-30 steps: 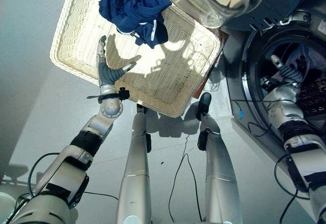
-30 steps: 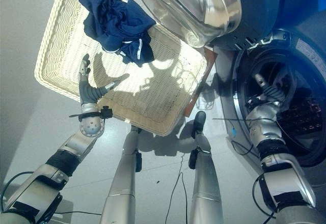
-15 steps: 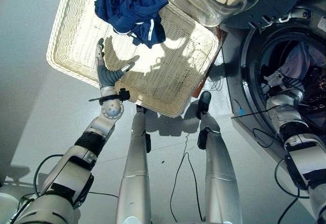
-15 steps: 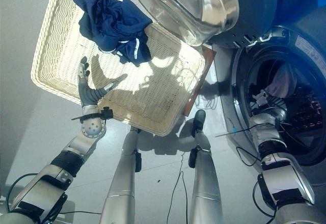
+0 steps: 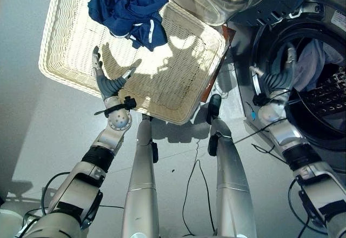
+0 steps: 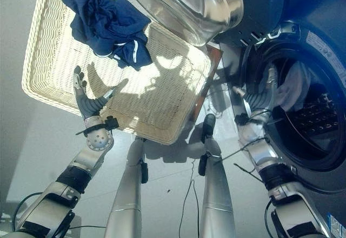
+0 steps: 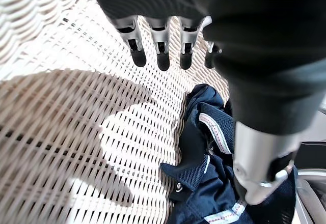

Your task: Put the clothes into the washing machine.

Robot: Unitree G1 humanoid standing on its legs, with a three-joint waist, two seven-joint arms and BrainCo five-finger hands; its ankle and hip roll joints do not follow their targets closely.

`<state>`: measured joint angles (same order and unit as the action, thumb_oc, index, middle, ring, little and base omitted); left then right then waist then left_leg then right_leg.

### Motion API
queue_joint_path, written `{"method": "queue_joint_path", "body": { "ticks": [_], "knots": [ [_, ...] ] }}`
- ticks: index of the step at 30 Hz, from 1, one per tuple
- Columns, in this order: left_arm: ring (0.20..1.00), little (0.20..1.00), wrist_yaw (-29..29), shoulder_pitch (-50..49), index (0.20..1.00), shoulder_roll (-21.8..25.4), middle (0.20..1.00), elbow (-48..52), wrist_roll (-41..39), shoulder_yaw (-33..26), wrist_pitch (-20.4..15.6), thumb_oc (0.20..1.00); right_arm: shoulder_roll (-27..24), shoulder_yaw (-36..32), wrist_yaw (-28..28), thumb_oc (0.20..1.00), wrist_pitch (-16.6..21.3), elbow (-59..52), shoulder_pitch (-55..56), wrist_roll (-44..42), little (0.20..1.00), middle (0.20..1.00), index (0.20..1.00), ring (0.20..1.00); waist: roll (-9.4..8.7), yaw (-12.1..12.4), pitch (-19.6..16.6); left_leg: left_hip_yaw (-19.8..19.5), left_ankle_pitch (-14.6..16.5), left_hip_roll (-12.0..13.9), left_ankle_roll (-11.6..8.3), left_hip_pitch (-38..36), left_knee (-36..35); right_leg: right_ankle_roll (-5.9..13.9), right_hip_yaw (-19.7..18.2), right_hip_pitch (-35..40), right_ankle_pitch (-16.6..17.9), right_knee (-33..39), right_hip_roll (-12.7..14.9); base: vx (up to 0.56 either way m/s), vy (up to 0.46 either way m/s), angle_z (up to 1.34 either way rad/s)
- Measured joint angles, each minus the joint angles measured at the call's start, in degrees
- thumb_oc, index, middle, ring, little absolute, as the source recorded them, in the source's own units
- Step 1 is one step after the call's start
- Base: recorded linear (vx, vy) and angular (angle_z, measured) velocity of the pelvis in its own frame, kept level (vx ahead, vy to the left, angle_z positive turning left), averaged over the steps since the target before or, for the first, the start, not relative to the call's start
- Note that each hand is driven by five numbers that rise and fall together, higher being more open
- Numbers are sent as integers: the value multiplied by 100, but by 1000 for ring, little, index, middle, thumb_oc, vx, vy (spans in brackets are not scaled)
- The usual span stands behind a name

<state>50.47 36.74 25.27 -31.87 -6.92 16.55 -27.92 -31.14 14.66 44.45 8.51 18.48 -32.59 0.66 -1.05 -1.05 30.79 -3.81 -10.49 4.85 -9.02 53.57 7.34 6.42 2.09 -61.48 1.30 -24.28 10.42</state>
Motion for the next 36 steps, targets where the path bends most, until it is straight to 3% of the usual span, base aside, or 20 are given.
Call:
{"method": "queue_joint_path", "body": {
  "ticks": [5,15,20,27,36],
  "knots": [
    [1000,1000,261,-234,1000,-183,1000,111,150,-126,-3,1000,365,344,-404,1000,39,-358,251,509,1000,1000,1000,1000,1,-123,-1,75,17,-4,28,-78,0,0,-73,0,-5,-59,-1,-11,40,-3],
    [1000,1000,473,-236,1000,-291,1000,107,169,-206,110,1000,255,547,-876,1000,392,-987,82,1127,1000,1000,1000,1000,5,-113,-2,132,16,0,24,-91,1,-12,-144,-70,-21,-152,-16,-1,3,0],
    [1000,1000,494,-207,1000,-289,1000,101,168,-209,206,1000,-35,843,-1209,1000,544,-1659,-348,1473,1000,1000,1000,1000,9,-94,-3,141,0,1,-1,-92,13,-13,-149,-75,-26,-170,-15,0,0,0],
    [1000,1000,438,142,1000,-288,1000,-144,165,-202,307,1000,-107,1230,-1278,1000,860,-1810,-1352,2078,1000,1000,1000,1000,14,159,-5,107,-13,0,-21,-111,57,-25,-148,-69,-53,-277,-15,-4,-25,1],
    [1000,1000,295,467,1000,-264,1000,-535,143,-176,355,1000,2,1907,-1302,1000,727,-1497,-2538,2316,1000,1000,1000,1000,22,367,-10,21,-39,1,-61,-110,132,-63,-99,-59,-98,-426,-10,0,-23,2]
  ]
}}
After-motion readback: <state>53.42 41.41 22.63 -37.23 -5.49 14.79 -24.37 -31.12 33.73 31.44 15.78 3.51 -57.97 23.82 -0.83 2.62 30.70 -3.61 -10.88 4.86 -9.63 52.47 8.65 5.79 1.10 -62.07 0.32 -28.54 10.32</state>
